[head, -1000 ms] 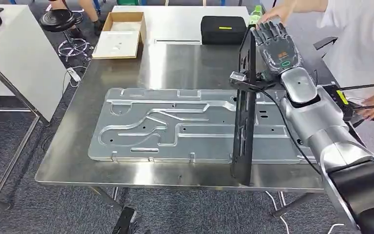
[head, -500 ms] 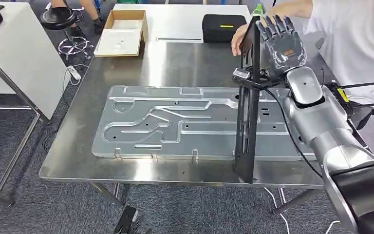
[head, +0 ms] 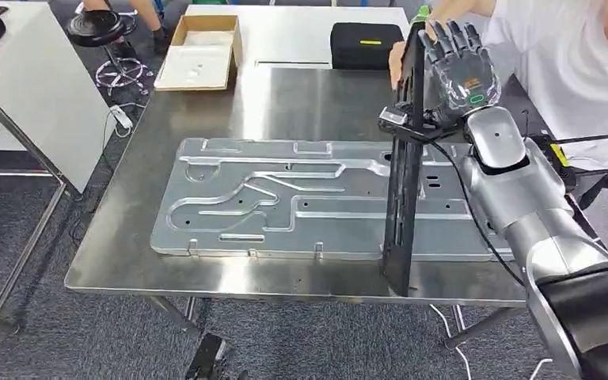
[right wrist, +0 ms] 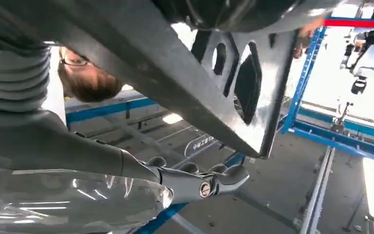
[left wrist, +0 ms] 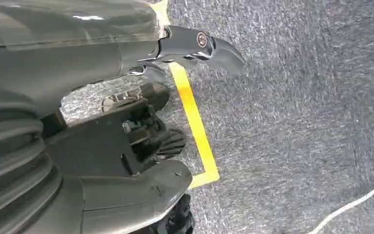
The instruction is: Take the parts from the cabinet and place them on the table.
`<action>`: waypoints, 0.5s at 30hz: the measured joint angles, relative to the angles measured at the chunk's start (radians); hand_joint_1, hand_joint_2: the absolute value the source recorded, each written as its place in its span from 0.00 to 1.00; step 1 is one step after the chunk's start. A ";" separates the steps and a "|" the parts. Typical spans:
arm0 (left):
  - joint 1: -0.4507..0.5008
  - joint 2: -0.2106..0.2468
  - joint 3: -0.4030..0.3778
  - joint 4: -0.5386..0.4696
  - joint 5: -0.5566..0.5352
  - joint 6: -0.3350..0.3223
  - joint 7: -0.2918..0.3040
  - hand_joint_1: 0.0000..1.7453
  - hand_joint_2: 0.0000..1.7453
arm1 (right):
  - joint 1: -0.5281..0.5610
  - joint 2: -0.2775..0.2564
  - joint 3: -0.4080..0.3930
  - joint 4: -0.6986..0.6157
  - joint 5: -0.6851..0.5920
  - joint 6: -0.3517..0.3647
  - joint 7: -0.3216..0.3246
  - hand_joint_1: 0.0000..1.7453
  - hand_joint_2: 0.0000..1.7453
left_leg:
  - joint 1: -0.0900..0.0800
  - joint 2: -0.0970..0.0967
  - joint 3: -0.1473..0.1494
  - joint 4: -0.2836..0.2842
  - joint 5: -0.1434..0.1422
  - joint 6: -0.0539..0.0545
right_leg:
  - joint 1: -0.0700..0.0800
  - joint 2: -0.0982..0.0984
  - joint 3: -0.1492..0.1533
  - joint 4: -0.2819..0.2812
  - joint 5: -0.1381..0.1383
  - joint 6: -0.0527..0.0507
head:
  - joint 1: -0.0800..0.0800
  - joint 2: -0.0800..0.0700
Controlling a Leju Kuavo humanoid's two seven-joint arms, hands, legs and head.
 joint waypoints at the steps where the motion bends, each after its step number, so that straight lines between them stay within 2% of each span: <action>1: 0.000 0.000 0.000 0.000 0.000 0.000 0.001 0.00 0.00 | 0.000 0.000 -0.002 0.000 0.001 0.000 0.001 0.00 0.00 | -0.003 -0.001 -0.001 -0.001 0.002 0.006 | -0.003 -0.001 0.001 -0.003 0.002 0.008 | -0.001 0.000; 2: -0.001 0.000 0.000 0.000 0.000 0.000 0.001 0.00 0.00 | 0.001 -0.001 -0.007 -0.001 0.003 0.000 0.002 0.00 0.00 | 0.002 0.000 0.003 -0.011 0.008 0.015 | -0.005 0.000 -0.001 -0.001 -0.002 0.013 | 0.000 0.000; 3: -0.001 0.000 0.000 0.000 0.000 0.000 0.001 0.00 0.00 | 0.001 -0.003 -0.012 -0.001 0.004 0.000 0.003 0.00 0.00 | 0.004 0.001 0.004 -0.014 0.011 0.019 | -0.008 0.002 -0.008 0.019 -0.016 0.016 | 0.000 0.000; 4: -0.003 0.000 0.000 0.000 0.000 0.000 0.002 0.00 0.00 | 0.001 -0.004 -0.016 -0.001 0.005 0.000 0.003 0.00 0.00 | 0.004 0.002 0.003 -0.014 0.011 0.025 | -0.007 0.003 -0.037 0.076 -0.054 0.019 | 0.000 0.000; 6: -0.004 0.000 0.000 0.000 0.000 0.000 0.003 0.00 0.00 | 0.002 -0.004 -0.020 -0.001 0.004 0.000 0.003 0.00 0.00 | 0.001 0.003 0.003 -0.013 0.008 0.030 | -0.007 0.005 -0.121 0.246 -0.128 0.026 | 0.000 0.000; 7: -0.004 0.000 0.000 0.000 0.000 0.000 0.004 0.00 0.00 | 0.003 -0.004 -0.022 -0.001 0.004 0.000 0.002 0.00 0.00 | 0.000 0.003 0.003 -0.013 0.007 0.031 | -0.007 0.005 -0.150 0.297 -0.138 0.027 | 0.000 0.000; 8: -0.004 0.000 0.000 0.000 0.000 0.000 0.005 0.00 0.00 | 0.005 -0.004 -0.023 -0.001 0.004 0.000 0.001 0.00 0.00 | 0.000 0.002 0.004 -0.012 0.006 0.032 | -0.007 0.005 -0.163 0.312 -0.127 0.025 | 0.000 0.000; 9: -0.004 0.000 0.000 0.000 0.000 0.000 0.006 0.00 0.00 | 0.005 -0.004 -0.023 -0.001 0.004 0.000 0.001 0.00 0.00 | 0.000 0.001 0.006 -0.011 0.004 0.033 | -0.007 0.005 -0.156 0.287 -0.100 0.024 | 0.000 0.000; 11: -0.004 -0.001 0.000 0.000 0.000 0.005 0.010 0.00 0.00 | 0.005 -0.004 -0.025 -0.002 0.005 0.000 -0.005 0.00 0.00 | 0.000 -0.007 0.014 -0.007 -0.004 0.030 | -0.007 0.005 -0.073 0.107 0.006 0.015 | 0.000 0.000; 12: -0.004 -0.002 0.000 0.000 0.000 0.008 0.013 0.00 0.00 | 0.005 -0.004 -0.026 -0.004 0.005 0.000 -0.006 0.00 0.00 | 0.000 -0.010 0.016 -0.006 -0.009 0.027 | -0.006 0.004 -0.039 0.025 0.035 0.008 | 0.000 0.000; 13: -0.005 -0.003 0.000 0.000 0.000 0.011 0.016 0.00 0.00 | 0.004 -0.004 -0.026 -0.005 0.005 0.000 -0.006 0.00 0.00 | -0.005 -0.013 0.013 -0.006 -0.009 0.022 | 0.005 0.005 -0.030 0.011 0.017 0.005 | 0.000 0.000; 15: -0.006 -0.002 0.000 0.000 0.000 0.016 0.019 0.00 0.00 | 0.005 -0.004 -0.032 -0.008 0.005 0.000 -0.006 0.00 0.00 | -0.003 -0.015 0.012 -0.005 -0.010 0.012 | 0.007 0.006 -0.030 0.004 0.019 0.000 | 0.000 0.000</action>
